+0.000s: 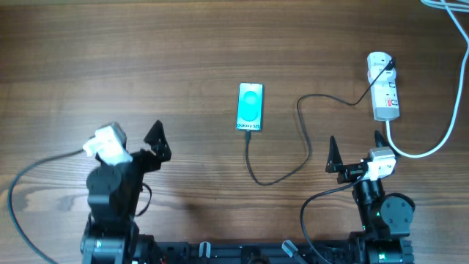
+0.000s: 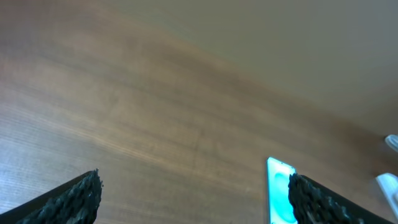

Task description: Plug charger to phone and switch on socket

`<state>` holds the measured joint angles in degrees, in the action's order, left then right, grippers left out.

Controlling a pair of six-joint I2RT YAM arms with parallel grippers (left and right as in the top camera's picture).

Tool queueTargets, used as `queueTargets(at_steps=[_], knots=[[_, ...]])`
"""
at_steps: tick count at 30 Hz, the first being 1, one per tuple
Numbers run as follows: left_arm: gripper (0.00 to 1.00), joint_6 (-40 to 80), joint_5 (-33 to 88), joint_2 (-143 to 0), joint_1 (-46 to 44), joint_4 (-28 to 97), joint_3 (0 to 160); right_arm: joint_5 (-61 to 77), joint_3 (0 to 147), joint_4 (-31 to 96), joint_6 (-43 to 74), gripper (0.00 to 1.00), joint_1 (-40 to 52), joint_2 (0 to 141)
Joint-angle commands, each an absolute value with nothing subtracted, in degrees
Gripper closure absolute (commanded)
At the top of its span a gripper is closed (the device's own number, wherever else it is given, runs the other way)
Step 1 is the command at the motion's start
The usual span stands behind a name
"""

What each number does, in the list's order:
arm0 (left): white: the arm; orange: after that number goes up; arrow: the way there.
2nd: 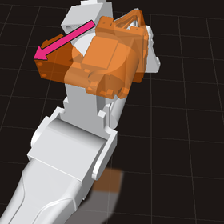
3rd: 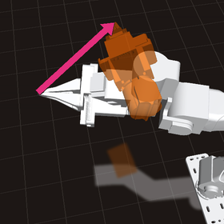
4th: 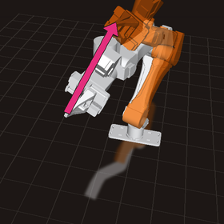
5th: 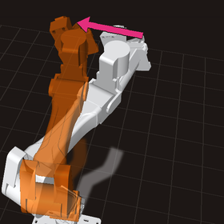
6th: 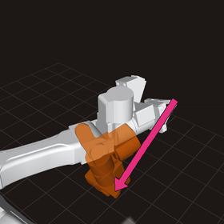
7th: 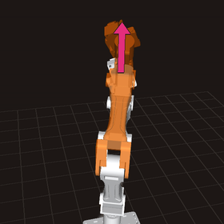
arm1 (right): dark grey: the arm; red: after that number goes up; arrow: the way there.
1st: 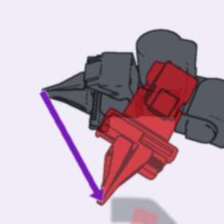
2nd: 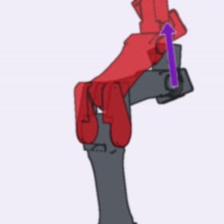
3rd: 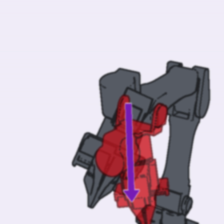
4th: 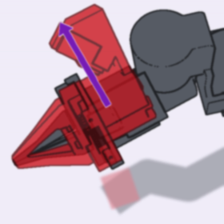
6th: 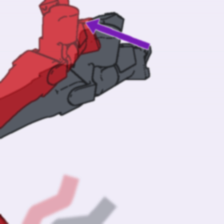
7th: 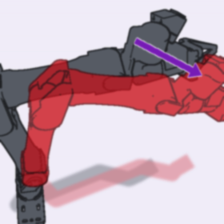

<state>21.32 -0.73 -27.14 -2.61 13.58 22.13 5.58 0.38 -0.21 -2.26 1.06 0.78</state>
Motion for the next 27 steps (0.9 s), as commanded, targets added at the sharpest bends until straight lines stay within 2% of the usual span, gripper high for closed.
queueTargets(at_steps=[1, 7, 15, 20, 27], knots=[[0.0, 21.43, -0.25, -15.7, -2.39, 12.6, 16.51, 6.09, 0.3, -0.32, -2.61, 0.0, 1.45, 0.21], [0.0, 21.41, -0.3, -9.04, -2.39, 12.14, 12.14, 6.09, 0.3, -0.32, -2.61, 0.0, 1.45, 0.21], [0.0, 18.17, 0.62, -6.79, -2.39, 0.71, 5.06, 6.09, 0.3, -0.32, -2.59, 0.0, 1.43, 0.21], [0.0, 16.71, 0.89, -0.23, -2.39, 0.56, 2.42, 6.09, 0.3, -0.32, -2.61, 0.0, 1.45, 0.21], [0.0, 11.53, 3.18, -0.16, -2.46, -3.03, 0.32, 6.09, 0.3, -0.32, -2.61, 0.0, 1.43, 0.21]])
